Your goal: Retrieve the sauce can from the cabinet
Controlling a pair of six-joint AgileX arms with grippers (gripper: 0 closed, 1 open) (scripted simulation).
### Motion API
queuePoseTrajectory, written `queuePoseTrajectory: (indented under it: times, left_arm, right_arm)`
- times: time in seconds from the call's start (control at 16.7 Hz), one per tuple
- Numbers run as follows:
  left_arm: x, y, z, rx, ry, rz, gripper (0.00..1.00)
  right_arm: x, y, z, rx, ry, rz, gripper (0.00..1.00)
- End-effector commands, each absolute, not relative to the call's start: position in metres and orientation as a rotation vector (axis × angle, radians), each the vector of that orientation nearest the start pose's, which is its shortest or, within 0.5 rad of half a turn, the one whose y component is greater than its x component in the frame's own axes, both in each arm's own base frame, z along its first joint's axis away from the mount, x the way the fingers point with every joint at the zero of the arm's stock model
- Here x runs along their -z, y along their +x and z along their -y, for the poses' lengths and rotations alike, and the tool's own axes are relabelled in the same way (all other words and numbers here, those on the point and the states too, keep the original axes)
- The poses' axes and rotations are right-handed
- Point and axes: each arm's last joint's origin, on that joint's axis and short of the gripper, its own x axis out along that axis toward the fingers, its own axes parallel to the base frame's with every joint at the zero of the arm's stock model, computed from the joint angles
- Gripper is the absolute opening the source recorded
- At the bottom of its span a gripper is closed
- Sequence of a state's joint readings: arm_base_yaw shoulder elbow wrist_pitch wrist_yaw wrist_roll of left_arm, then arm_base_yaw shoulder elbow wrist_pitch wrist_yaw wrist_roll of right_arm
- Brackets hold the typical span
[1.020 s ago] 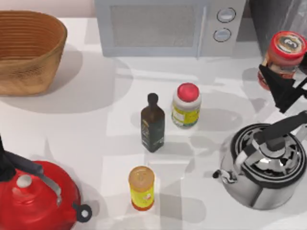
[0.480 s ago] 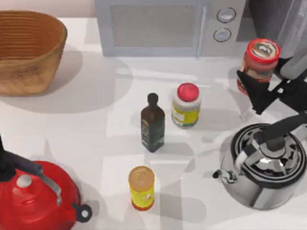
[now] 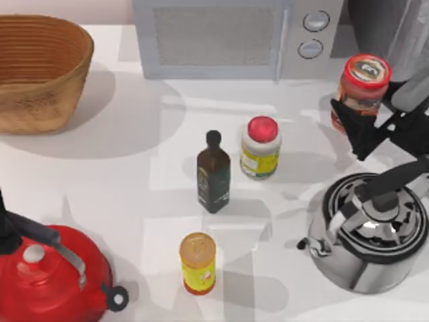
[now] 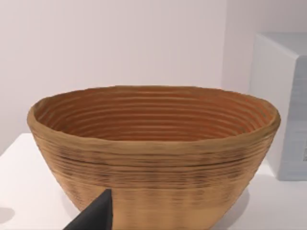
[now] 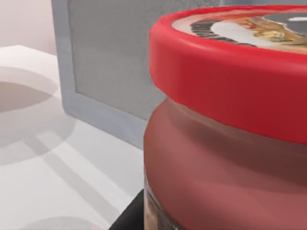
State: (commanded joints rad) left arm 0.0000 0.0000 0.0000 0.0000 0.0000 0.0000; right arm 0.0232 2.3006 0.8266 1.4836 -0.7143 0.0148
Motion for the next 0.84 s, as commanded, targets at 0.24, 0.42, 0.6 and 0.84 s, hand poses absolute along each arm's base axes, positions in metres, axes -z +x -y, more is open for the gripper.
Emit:
queuePoseTrajectory:
  times: [0.24,0.42,0.6,0.84]
  left_arm:
    - [-0.16,0.1057,0.0012,0.0,0.0,0.0,1.0]
    - [-0.16,0.1057,0.0012,0.0,0.0,0.0,1.0]
    - [-0.16,0.1057,0.0012,0.0,0.0,0.0,1.0]
    - [-0.16,0.1057,0.0012,0.0,0.0,0.0,1.0]
  right_arm:
    - [-0.0583,0.3745,-0.0322,-0.764,-0.001,-0.001,0.68]
    - [-0.0583,0.3745,-0.0322,-0.764,-0.001,-0.001,0.9]
    - [-0.0583,0.3745,-0.0322,-0.764,-0.001,-0.001,1.0]
    - [-0.0583,0.3745,-0.0322,-0.764,-0.001,-0.001,1.0]
